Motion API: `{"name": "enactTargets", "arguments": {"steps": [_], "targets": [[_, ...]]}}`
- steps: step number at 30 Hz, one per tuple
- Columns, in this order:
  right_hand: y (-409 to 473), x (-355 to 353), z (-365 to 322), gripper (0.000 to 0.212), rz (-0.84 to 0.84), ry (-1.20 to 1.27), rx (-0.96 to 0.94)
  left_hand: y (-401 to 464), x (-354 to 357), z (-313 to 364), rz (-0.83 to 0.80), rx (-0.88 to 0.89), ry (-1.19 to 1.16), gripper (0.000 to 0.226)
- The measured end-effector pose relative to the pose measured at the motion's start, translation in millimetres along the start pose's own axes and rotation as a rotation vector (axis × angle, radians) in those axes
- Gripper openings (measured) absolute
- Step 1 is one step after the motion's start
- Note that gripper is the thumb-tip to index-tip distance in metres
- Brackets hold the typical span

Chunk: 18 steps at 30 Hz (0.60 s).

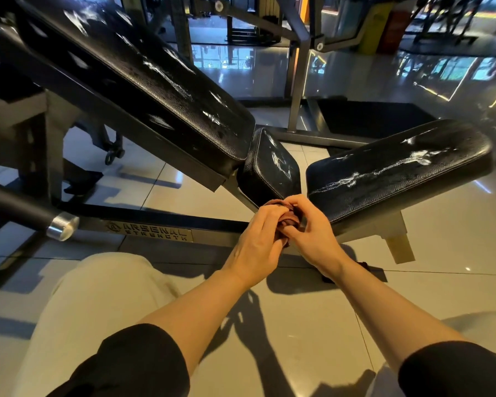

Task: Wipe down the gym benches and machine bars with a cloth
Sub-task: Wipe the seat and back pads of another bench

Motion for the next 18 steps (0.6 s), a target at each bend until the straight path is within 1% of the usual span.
{"name": "enactTargets", "arguments": {"steps": [2, 4, 6, 7, 10, 12, 14, 16, 18], "targets": [[1, 0, 0, 0.037, 0.079, -0.033, -0.042, -4, -5, -5, -0.03, 0.045, 0.074, 0.062], [5, -4, -2, 0.038, 0.195, -0.11, -0.095, -6, -12, -15, 0.037, -0.063, 0.166, 0.065], [10, -8, -4, 0.041, 0.269, -0.258, -0.178, -5, -19, -26, 0.114, -0.182, 0.259, 0.062], [12, -9, -4, 0.043, 0.269, -0.352, -0.233, -4, -22, -30, 0.111, -0.191, 0.303, 0.061], [18, 2, -1, 0.056, 0.234, -0.601, -0.401, -2, -24, -36, 0.014, -0.134, 0.381, 0.066], [22, 16, 1, 0.051, 0.234, -0.714, -0.534, -4, -25, -37, -0.039, -0.139, 0.385, 0.075], [27, 29, 3, 0.037, 0.186, -0.839, -0.654, -7, -25, -39, -0.052, -0.172, 0.365, 0.084], [32, 33, 10, 0.032, 0.128, -0.956, -0.655, -9, -25, -42, -0.056, -0.181, 0.349, 0.085], [31, 26, 21, 0.032, 0.093, -1.004, -0.572, -9, -21, -44, -0.092, -0.156, 0.362, 0.084]]}}
Point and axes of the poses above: each hand's wrist, its own y-axis towards the middle knuckle, its own x-axis out of the palm, z = x × y, the point moved 2 cm from there along y, towards the middle knuckle, and after that the axes turned 13 degrees about y, right-handed, at the moved point
